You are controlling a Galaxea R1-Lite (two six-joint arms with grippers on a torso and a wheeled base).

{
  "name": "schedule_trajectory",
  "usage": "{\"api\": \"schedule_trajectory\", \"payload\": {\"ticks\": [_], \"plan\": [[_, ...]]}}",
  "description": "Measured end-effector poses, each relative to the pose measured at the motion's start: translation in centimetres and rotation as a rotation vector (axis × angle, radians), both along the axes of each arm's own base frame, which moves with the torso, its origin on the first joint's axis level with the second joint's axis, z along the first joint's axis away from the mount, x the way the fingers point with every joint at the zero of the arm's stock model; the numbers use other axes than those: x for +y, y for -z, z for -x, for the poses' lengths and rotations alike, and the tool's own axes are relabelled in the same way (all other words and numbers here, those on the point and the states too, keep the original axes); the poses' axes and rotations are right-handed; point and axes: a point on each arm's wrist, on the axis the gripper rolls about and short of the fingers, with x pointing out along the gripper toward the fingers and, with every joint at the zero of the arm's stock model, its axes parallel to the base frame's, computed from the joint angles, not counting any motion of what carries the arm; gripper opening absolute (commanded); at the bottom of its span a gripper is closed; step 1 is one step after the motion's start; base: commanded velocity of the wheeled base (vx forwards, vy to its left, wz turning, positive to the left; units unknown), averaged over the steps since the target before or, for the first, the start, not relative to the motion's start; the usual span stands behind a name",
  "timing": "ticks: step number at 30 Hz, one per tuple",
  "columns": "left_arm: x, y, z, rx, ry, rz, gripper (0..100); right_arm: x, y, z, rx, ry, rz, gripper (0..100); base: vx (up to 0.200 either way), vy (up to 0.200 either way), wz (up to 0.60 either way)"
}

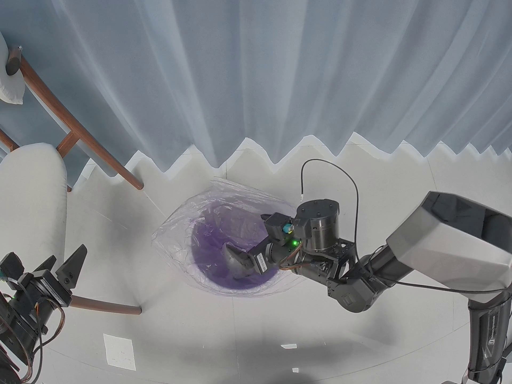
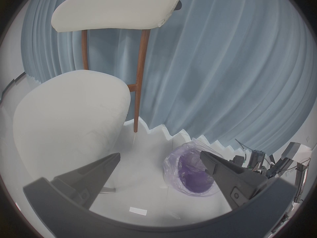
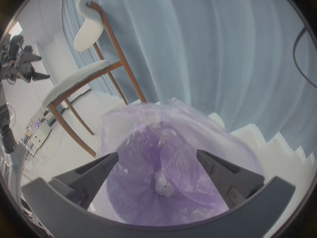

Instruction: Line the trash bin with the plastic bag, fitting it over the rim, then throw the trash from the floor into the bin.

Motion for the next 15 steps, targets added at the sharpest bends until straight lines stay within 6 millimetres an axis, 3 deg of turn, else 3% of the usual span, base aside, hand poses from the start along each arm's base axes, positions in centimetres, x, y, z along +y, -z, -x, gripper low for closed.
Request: {"api": "schedule_trajectory", "payload": {"ticks": [7, 11, 15], "plan": [[0.3, -0.3, 0.1, -0.027, -0.026, -0.006, 100, -2.4, -4.9, 0.7, -0.039, 0.054, -0.090, 100, 0.000, 0.000, 0.00], [0.7, -0.7, 0.5, -0.064, -0.053, -0.035, 100, -5.6, -8.8, 1.8, -0.081, 0.108, -0.144, 100, 0.000, 0.000, 0.00], [1.1, -1.1, 1.5, -0.114, -0.076, -0.090, 100, -10.0, -12.8, 3.7, -0.129, 0.179, -0.188, 100, 0.000, 0.000, 0.00]]}}
